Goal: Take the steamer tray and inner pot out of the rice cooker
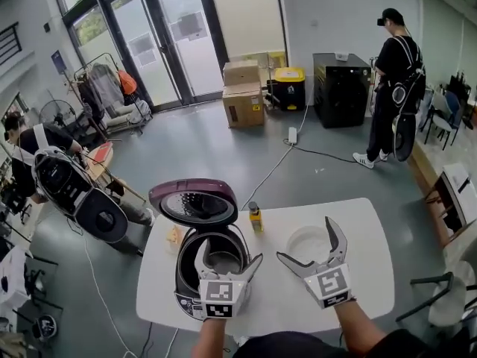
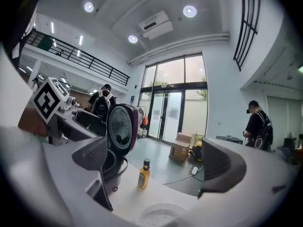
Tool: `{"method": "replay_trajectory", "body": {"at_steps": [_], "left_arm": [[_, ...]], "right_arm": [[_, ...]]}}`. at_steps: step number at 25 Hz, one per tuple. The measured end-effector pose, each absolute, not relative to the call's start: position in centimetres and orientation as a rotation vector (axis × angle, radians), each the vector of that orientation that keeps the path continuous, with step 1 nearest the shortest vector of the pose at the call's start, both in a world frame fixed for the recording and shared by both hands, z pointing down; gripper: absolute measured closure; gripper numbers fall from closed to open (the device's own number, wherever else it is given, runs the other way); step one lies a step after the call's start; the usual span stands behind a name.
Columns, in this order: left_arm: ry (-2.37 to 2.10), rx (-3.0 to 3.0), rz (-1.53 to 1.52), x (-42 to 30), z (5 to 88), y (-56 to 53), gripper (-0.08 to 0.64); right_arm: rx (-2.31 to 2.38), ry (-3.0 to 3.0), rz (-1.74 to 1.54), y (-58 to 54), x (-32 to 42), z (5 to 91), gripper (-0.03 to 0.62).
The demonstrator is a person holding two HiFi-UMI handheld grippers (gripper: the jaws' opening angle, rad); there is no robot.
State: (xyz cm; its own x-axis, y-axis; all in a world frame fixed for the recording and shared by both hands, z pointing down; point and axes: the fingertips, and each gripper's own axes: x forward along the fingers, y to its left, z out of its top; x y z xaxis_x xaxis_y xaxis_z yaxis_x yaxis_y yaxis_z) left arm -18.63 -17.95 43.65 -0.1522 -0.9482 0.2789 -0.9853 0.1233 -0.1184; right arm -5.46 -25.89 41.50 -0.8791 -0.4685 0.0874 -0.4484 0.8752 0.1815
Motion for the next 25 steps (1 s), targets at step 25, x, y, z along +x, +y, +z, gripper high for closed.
{"method": "replay_trajectory", "body": {"at_steps": [25], "left_arm": [[-1.573, 1.559, -0.499, -36.7, 51.6, -2.7, -0.008]], "right_arm": [[0.174, -2.655, 1.254, -13.9, -20.2, 50.7, 0.005]]}}
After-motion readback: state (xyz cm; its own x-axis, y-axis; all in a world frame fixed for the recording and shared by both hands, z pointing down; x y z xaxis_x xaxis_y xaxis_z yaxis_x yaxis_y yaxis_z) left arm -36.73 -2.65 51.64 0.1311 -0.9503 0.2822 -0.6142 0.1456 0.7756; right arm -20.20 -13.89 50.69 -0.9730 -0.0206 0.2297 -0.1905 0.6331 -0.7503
